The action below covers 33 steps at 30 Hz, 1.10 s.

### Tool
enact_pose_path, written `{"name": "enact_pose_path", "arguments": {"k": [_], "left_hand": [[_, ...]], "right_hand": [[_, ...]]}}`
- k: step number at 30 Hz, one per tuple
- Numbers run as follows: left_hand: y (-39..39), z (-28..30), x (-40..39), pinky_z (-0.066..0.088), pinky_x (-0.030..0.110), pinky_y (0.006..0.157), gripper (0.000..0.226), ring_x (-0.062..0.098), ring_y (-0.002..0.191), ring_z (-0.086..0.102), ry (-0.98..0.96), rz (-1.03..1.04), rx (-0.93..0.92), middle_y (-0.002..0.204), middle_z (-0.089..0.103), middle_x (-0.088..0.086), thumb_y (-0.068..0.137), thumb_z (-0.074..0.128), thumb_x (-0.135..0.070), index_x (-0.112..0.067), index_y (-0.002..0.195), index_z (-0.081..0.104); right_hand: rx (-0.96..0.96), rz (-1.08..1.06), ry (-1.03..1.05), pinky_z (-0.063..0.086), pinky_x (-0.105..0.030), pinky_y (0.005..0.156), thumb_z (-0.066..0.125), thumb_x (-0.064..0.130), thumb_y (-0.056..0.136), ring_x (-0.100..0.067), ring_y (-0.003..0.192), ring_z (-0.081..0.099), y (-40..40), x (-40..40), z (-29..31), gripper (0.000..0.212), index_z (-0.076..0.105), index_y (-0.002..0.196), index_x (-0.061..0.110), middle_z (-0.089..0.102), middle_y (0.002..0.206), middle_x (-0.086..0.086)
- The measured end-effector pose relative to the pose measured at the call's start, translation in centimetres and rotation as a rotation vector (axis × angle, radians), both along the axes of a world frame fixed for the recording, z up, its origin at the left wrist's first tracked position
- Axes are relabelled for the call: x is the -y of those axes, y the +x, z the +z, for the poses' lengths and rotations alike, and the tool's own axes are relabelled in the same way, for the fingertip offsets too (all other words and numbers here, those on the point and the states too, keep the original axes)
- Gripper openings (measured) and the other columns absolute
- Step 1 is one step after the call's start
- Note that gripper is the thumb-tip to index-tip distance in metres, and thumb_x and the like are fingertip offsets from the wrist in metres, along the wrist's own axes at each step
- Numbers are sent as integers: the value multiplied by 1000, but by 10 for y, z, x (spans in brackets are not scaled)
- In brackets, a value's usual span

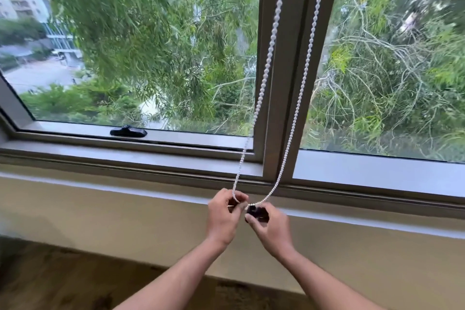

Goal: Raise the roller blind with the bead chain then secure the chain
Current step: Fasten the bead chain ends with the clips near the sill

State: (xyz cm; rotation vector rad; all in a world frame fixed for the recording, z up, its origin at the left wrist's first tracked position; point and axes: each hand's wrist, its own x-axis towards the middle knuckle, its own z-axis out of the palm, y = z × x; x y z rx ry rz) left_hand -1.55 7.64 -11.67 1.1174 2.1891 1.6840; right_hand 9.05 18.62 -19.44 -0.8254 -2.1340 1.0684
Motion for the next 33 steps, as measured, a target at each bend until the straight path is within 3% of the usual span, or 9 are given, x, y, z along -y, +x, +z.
{"name": "enact_pose_path", "arguments": {"k": [4,9,16,20,25,33], "left_hand": [[15,-6,-8,59,34,76,12,10,78,71,-28,-39,105,83,76,-4,79,79,-8,-19,83,75],[23,-11,-12,57,21,77,12,4,79,71,-47,-39,151,80,76,-7,81,79,-13,-22,84,73],[27,-8,-13,51,11,69,13,3,72,70,-50,-68,191,76,75,-10,80,80,-12,-22,80,72],[31,-9,-14,50,10,67,14,2,69,68,-22,-77,198,76,74,-10,77,82,-10,-19,78,71],[29,-13,-17,52,14,69,17,5,72,69,-30,-47,247,76,74,-8,76,82,-9,-21,78,71],[22,-20,-16,54,27,79,7,12,81,69,-34,-63,487,87,77,6,83,77,-12,-10,86,72]], "right_hand": [[-23,-58,41,57,-27,74,85,36,78,-3,78,68,15,7,4,20,70,88,29,71,81,16],[-85,-109,69,57,-25,73,72,48,76,-1,78,69,24,10,12,16,67,87,36,72,82,17],[-57,-212,122,55,-22,67,76,46,75,0,72,66,26,13,13,20,64,81,32,68,76,18],[-24,-266,157,37,-11,56,72,50,75,-1,60,56,26,15,17,28,48,74,35,59,64,16],[-71,-287,171,46,-30,55,81,40,76,-12,56,57,21,15,20,27,57,75,27,61,62,12],[-93,-276,164,49,-32,58,83,42,72,-11,60,60,19,16,24,28,60,75,27,65,66,12]]}}
